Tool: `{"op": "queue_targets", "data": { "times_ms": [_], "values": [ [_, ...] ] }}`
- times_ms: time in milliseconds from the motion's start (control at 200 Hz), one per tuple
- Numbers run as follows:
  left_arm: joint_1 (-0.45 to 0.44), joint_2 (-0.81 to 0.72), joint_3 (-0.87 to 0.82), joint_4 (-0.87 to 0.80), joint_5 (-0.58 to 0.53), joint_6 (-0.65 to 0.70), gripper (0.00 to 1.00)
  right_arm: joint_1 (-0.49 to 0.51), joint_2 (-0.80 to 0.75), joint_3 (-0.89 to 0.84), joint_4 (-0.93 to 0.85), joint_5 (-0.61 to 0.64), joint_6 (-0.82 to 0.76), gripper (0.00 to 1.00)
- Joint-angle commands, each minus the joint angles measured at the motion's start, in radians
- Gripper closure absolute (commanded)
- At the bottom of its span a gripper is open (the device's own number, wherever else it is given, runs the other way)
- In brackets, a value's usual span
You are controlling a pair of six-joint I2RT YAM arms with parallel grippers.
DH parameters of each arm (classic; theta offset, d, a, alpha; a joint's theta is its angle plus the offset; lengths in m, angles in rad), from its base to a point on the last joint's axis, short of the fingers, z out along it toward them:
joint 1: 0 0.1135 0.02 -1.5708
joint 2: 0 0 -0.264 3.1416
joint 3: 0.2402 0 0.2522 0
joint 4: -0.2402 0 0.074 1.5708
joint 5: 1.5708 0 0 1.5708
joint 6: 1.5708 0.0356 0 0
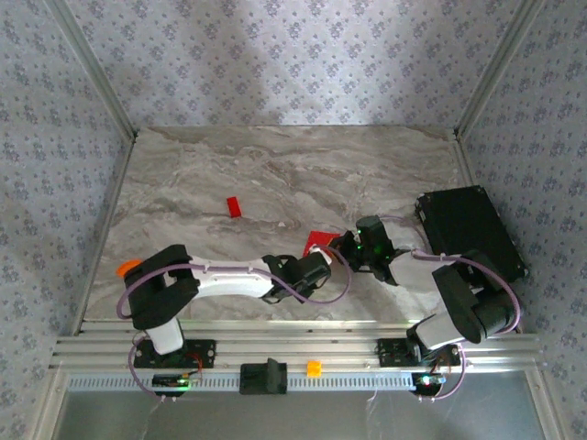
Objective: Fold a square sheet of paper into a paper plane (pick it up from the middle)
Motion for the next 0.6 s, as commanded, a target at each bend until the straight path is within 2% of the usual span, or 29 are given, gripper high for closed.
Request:
{"op": "queue_targets", "data": {
  "times_ms": [0, 280, 595],
  "values": [
    [-0.013, 0.013, 0.032, -0.039, -0.062, 0.006, 0.73, 0.002, -0.016, 0.011, -0.013, 0.018, 0.017, 1.0],
    [-0.031, 0.019, 0.032, -0.047, -0.091, 0.009, 0.8, 0.002, -0.017, 0.01, -0.011, 0.02, 0.019, 1.0],
    [-0.035, 0.024, 0.031, -0.053, -0.112, 0.001, 0.8, 0.0, -0.016, 0.01, -0.006, 0.019, 0.019, 1.0]
  ]
}}
